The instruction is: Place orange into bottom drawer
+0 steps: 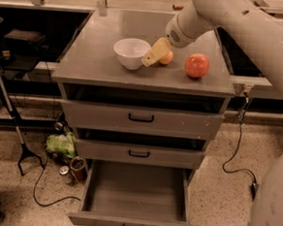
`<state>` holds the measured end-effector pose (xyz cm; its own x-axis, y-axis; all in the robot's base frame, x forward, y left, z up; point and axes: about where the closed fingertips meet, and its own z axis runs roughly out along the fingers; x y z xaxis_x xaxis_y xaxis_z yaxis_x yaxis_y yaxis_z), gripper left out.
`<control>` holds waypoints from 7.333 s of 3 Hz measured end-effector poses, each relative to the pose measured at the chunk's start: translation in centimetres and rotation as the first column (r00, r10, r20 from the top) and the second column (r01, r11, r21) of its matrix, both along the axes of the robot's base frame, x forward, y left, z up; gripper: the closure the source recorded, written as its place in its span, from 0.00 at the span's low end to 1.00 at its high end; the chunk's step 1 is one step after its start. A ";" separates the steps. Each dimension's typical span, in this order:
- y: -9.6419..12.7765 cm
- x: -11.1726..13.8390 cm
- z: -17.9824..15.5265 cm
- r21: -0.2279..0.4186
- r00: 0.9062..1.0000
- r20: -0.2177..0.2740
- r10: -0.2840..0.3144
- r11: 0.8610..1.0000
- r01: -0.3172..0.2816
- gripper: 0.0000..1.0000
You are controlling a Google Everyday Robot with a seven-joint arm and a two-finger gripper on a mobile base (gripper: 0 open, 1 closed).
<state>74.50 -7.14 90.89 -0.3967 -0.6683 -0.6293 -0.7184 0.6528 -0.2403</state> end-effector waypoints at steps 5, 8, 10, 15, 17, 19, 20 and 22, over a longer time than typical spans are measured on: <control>-2.8 6.3 -4.0 0.021 0.997 0.077 0.016 1.000 -0.018 0.09; -1.7 6.4 -4.4 -0.005 0.992 0.084 0.093 0.996 -0.093 0.06; -0.8 6.8 -5.5 -0.017 0.990 0.062 0.123 0.992 -0.122 0.13; -4.6 4.9 -1.6 -0.029 0.992 0.097 0.079 0.997 -0.077 1.00; -6.8 -0.6 6.4 -0.035 0.979 0.183 0.091 0.996 -0.086 1.00; -6.3 -6.9 8.0 0.068 0.957 0.198 0.212 0.971 -0.229 1.00; -5.4 -9.7 7.8 0.133 0.937 0.197 0.289 0.939 -0.317 1.00; -0.3 -13.9 5.2 0.191 0.906 0.193 0.376 0.891 -0.411 1.00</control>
Offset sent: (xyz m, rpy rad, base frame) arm 0.0583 0.0050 -0.0404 0.1100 0.0041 -0.0076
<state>60.58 -7.44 96.13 -0.0219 -0.5864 -0.8097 -0.8952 0.3721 -0.2452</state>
